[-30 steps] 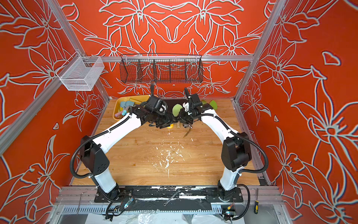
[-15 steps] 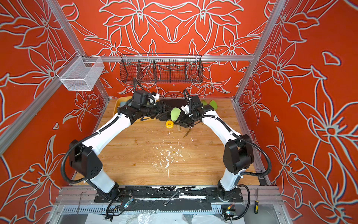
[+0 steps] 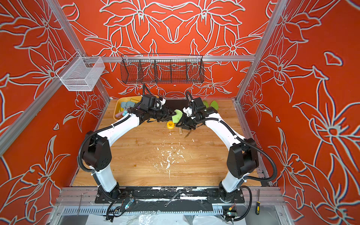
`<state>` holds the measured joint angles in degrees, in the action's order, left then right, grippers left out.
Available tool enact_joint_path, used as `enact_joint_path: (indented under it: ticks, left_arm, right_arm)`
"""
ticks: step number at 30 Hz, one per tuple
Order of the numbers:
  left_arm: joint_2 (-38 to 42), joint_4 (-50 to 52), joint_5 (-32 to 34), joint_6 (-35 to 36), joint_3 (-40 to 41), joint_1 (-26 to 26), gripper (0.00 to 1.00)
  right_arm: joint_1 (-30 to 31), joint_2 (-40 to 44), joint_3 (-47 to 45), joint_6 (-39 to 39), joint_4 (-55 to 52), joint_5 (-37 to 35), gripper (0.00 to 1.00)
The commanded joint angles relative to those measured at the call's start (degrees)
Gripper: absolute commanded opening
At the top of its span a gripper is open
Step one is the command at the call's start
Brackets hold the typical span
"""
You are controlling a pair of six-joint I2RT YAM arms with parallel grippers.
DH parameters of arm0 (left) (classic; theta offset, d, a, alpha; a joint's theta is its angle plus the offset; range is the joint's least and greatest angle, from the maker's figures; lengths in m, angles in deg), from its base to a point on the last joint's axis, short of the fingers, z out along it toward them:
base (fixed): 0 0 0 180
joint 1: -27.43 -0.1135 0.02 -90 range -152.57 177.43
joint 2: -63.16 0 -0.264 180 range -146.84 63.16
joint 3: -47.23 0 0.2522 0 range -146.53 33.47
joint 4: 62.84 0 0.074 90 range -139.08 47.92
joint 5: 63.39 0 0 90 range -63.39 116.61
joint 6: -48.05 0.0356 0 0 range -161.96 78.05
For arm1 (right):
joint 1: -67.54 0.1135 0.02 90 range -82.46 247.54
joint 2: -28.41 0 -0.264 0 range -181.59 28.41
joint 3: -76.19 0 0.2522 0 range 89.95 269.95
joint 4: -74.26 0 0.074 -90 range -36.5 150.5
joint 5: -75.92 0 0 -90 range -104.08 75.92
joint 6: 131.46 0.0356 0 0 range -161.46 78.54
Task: Take the shovel out of the storage box
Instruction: Place the shovel at the corner of the board.
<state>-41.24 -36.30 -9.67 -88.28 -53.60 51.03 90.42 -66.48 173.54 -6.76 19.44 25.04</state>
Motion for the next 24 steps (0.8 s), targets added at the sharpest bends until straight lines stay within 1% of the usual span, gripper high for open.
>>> enact_joint_path:
  ticks: [1, 2, 5, 7, 12, 13, 14, 15, 18, 21, 24]
  left_arm:
    - [-1.8, -3.0, -2.4, -0.3, 0.3, 0.6, 0.38]
    - [-2.0, -3.0, -2.6, -0.3, 0.4, 0.7, 0.36]
    - [-2.2, -3.6, -2.8, -0.7, 1.7, 0.8, 0.25]
    - [-2.1, -4.3, -2.8, -1.0, 2.4, 0.8, 0.22]
    - [-2.1, -3.5, -2.4, -0.3, 2.0, 0.8, 0.02]
    - [-2.0, -3.4, -2.0, -0.3, 1.9, 0.8, 0.00]
    - [-1.8, -3.2, -1.5, -0.2, 1.9, 0.7, 0.00]
    - [-1.5, -2.9, -0.8, -0.3, 1.8, 0.7, 0.00]
    - [-0.7, -2.5, 1.8, -0.8, 2.1, 0.5, 0.00]
    - [0.0, -2.2, 4.4, -1.0, 2.3, 0.5, 0.00]
    - [0.1, -2.1, 5.2, -1.1, 2.1, 0.5, 0.00]
  right_arm:
    - [0.2, 1.5, -0.8, -0.3, 0.9, 1.7, 0.00]
    - [0.2, 1.5, -0.7, -0.3, 0.9, 1.8, 0.00]
    - [0.2, 1.2, -0.5, -0.3, 0.9, 1.8, 0.00]
    - [0.2, 0.9, -0.4, -0.2, 0.9, 2.1, 0.00]
    - [0.2, 0.7, -0.3, -0.5, 0.2, 1.8, 0.00]
    - [0.2, 0.7, -0.1, -0.5, -0.2, 1.6, 0.00]
    - [0.2, 0.8, -0.1, -0.7, -0.8, 1.1, 0.03]
    - [0.2, 1.0, -0.1, -0.8, -1.5, 0.3, 0.10]
    - [0.2, 1.0, 0.4, -1.9, -5.1, -2.7, 0.25]
    - [0.3, 1.2, 0.4, -2.6, -7.5, -4.9, 0.35]
    - [0.8, 1.7, -0.3, -2.9, -7.7, -5.5, 0.43]
